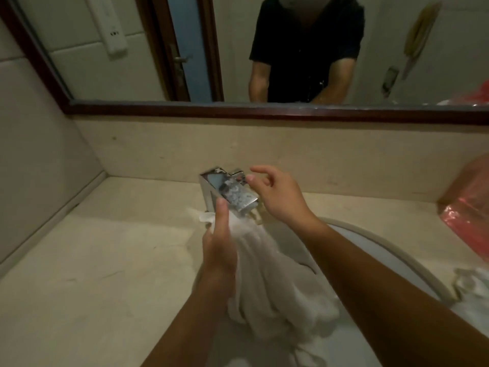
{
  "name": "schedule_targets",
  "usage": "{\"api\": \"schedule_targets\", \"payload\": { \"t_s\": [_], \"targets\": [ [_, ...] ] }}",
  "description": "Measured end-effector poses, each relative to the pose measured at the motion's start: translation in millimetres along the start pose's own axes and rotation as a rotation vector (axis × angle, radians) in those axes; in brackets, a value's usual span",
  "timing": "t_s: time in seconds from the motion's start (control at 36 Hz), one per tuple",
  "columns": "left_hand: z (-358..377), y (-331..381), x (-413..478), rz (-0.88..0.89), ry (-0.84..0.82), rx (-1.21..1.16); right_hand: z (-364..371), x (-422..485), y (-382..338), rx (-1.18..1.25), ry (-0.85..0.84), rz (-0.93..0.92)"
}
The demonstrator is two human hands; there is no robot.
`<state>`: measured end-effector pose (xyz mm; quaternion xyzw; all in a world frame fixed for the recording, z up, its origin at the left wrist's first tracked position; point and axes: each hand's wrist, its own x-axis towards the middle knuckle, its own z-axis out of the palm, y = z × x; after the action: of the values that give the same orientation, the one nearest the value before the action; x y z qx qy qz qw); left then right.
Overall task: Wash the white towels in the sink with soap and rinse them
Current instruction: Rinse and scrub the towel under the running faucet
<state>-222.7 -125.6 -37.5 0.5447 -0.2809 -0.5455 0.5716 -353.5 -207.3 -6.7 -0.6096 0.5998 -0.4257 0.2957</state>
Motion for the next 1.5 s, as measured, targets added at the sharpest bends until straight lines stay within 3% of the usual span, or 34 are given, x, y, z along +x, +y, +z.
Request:
{"api": "schedule_targets", "payload": {
  "t_s": [0.25,0.58,0.78,0.94,1.08,1.22,1.33,1.5],
  "targets": [
    [4,9,-9,-0.005,-0.067,-0.114,5,8,-6,-0.112,-0.005,0.05],
    [-5,-11,-1,-0.039,-0.06,-0.172,8,17,5,-0.014,0.028,0.101],
    [-20,-38,7,-0.236,-0.043,-0.269,-7,-24,23,0.035,0.016,0.22],
    [-16,-23,-6,-0.369,-0.209,-0.354,-9,-81,66,-0.032,-0.178,0.405],
    [-14,-15,3,-0.295,-0.251,-0.438,-8,-96,85,0.264,-0.278,0.606],
    [-18,-19,27,-0.12,-0.25,-0.284,-7,-102,99,0.421,-0.302,0.532],
    [-21,-14,25,-0.23,-0.44,-0.461,-12,-95,82,0.559,-0.232,0.383],
    [-29,-10,20,-0.206,-0.459,-0.348,-15,-103,53,0.597,-0.07,0.295]
  ]
}}
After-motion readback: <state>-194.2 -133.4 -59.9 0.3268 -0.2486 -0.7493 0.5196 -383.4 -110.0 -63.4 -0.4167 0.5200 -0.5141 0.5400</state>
